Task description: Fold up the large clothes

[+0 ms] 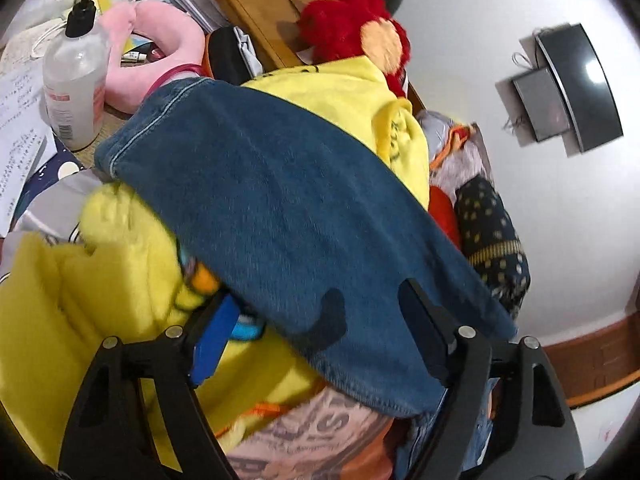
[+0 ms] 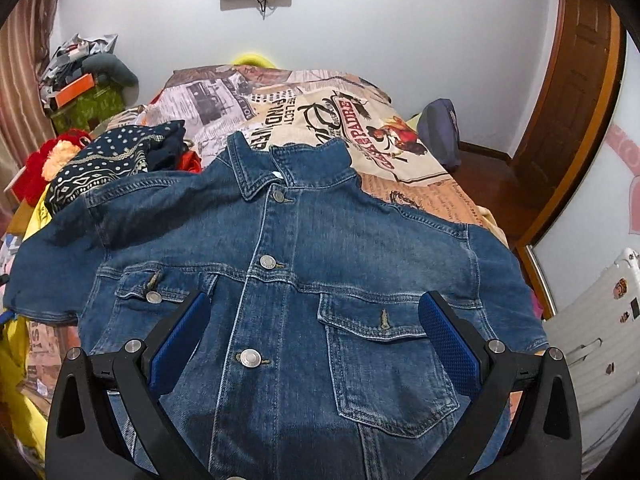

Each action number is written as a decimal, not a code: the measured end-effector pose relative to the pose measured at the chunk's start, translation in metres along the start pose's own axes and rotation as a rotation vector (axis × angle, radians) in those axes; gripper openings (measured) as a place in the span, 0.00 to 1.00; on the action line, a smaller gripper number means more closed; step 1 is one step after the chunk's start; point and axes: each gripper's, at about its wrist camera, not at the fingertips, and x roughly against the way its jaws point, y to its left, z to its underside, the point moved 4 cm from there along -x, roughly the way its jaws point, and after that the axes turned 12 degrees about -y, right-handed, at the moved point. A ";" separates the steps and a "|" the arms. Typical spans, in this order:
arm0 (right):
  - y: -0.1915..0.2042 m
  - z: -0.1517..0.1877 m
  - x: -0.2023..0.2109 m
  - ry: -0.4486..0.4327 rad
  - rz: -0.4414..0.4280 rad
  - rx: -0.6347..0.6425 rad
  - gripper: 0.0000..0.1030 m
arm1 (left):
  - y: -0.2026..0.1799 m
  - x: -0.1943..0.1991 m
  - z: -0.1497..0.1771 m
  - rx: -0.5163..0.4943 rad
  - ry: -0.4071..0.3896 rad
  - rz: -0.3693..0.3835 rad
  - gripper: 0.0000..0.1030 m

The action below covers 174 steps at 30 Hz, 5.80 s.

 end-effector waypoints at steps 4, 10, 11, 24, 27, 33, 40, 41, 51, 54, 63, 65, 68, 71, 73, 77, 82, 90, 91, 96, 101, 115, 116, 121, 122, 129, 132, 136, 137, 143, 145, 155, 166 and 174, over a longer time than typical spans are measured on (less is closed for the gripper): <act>-0.003 0.001 -0.003 0.020 -0.008 -0.016 1.00 | -0.008 -0.003 -0.004 -0.034 -0.035 -0.053 0.57; -0.007 -0.002 0.001 0.025 -0.030 -0.042 1.00 | -0.038 0.005 -0.002 -0.267 -0.093 -0.241 0.13; -0.009 -0.003 0.003 0.020 -0.031 -0.044 1.00 | -0.046 0.009 -0.001 -0.303 -0.111 -0.250 0.12; -0.041 -0.011 0.022 -0.051 -0.050 -0.055 1.00 | -0.249 0.100 0.018 -0.620 -0.331 0.083 0.06; -0.048 -0.011 0.023 -0.064 -0.059 -0.056 1.00 | -0.305 0.107 0.042 -0.683 -0.327 0.195 0.06; -0.068 -0.012 0.024 -0.084 -0.055 -0.053 1.00 | -0.398 0.099 0.116 -0.836 -0.278 0.345 0.06; -0.093 -0.001 0.015 -0.049 -0.043 -0.095 1.00 | -0.439 0.055 0.228 -1.024 -0.083 0.431 0.06; -0.096 0.000 0.015 -0.044 -0.043 -0.102 1.00 | -0.440 0.046 0.246 -1.056 -0.042 0.433 0.06; -0.122 0.018 0.013 0.012 -0.013 -0.115 1.00 | -0.386 -0.012 0.405 -1.334 0.400 0.368 0.06; -0.123 0.022 0.014 0.029 -0.005 -0.090 1.00 | -0.376 -0.008 0.420 -1.395 0.443 0.355 0.13; -0.098 0.009 0.026 0.006 -0.071 -0.020 1.00 | -0.378 0.047 0.359 -1.378 0.253 0.383 0.67; -0.085 0.002 0.027 -0.002 -0.099 -0.003 1.00 | -0.375 0.057 0.335 -1.358 0.196 0.367 0.73; -0.065 -0.006 0.026 -0.008 -0.147 0.033 1.00 | -0.363 0.066 0.294 -1.332 0.101 0.318 0.85; -0.036 -0.012 0.022 -0.001 -0.202 0.090 1.00 | -0.345 0.069 0.262 -1.322 0.037 0.257 0.87; -0.015 -0.014 0.016 0.014 -0.239 0.140 1.00 | -0.326 0.065 0.242 -1.308 0.026 0.206 0.88; 0.024 -0.009 0.000 0.065 -0.286 0.237 1.00 | -0.285 0.049 0.212 -1.249 0.052 0.093 0.88; 0.069 -0.003 -0.019 0.104 -0.326 0.366 1.00 | -0.232 0.034 0.192 -1.184 0.104 -0.003 0.88; 0.110 0.009 -0.047 0.151 -0.353 0.455 0.77 | -0.186 0.007 0.205 -1.152 0.213 -0.041 0.88; 0.112 0.009 -0.050 0.158 -0.359 0.460 0.73 | -0.182 0.006 0.207 -1.152 0.225 -0.039 0.88; 0.118 0.010 -0.060 0.193 -0.430 0.437 0.35 | -0.177 -0.003 0.227 -1.169 0.281 -0.006 0.88; 0.114 -0.002 -0.056 0.153 -0.433 0.397 0.16 | -0.182 -0.010 0.245 -1.211 0.302 0.002 0.88; -0.039 -0.140 0.015 -0.212 -0.209 0.018 0.09 | -0.204 0.001 0.236 -1.151 0.200 0.036 0.07; -0.049 -0.142 0.018 -0.219 -0.195 -0.005 0.09 | -0.205 0.005 0.234 -1.140 0.187 0.042 0.07; -0.088 -0.125 0.012 -0.190 -0.142 -0.073 0.09 | -0.217 0.028 0.226 -1.130 0.141 0.092 0.06; -0.093 -0.113 0.004 -0.163 -0.124 -0.077 0.09 | -0.219 0.030 0.229 -1.155 0.139 0.089 0.06; -0.125 -0.024 -0.051 0.074 -0.098 -0.191 0.09 | -0.208 0.015 0.243 -1.183 0.264 0.031 0.16; -0.142 0.012 -0.062 0.164 -0.094 -0.228 0.09 | -0.209 0.022 0.241 -1.207 0.272 0.031 0.47; -0.163 0.042 -0.064 0.221 -0.046 -0.233 0.10 | -0.219 0.037 0.224 -1.207 0.227 0.073 0.60; -0.167 0.045 -0.063 0.223 -0.018 -0.221 0.10 | -0.223 0.040 0.218 -1.196 0.218 0.079 0.60; -0.186 0.055 -0.059 0.272 -0.015 -0.295 0.10 | -0.249 0.020 0.182 -1.100 0.178 0.112 0.64; -0.186 0.054 -0.052 0.264 -0.035 -0.316 0.10 | -0.255 0.001 0.174 -1.066 0.182 0.101 0.64; -0.138 0.039 -0.049 0.219 -0.121 -0.176 0.62 | -0.274 -0.081 0.161 -1.066 0.180 -0.037 0.63; -0.122 0.059 -0.067 0.322 -0.129 -0.112 0.63 | -0.263 -0.074 0.156 -0.952 0.145 -0.114 0.63; -0.175 0.029 -0.030 0.186 -0.064 -0.213 0.63 | -0.308 -0.012 0.182 -1.111 0.084 0.021 0.63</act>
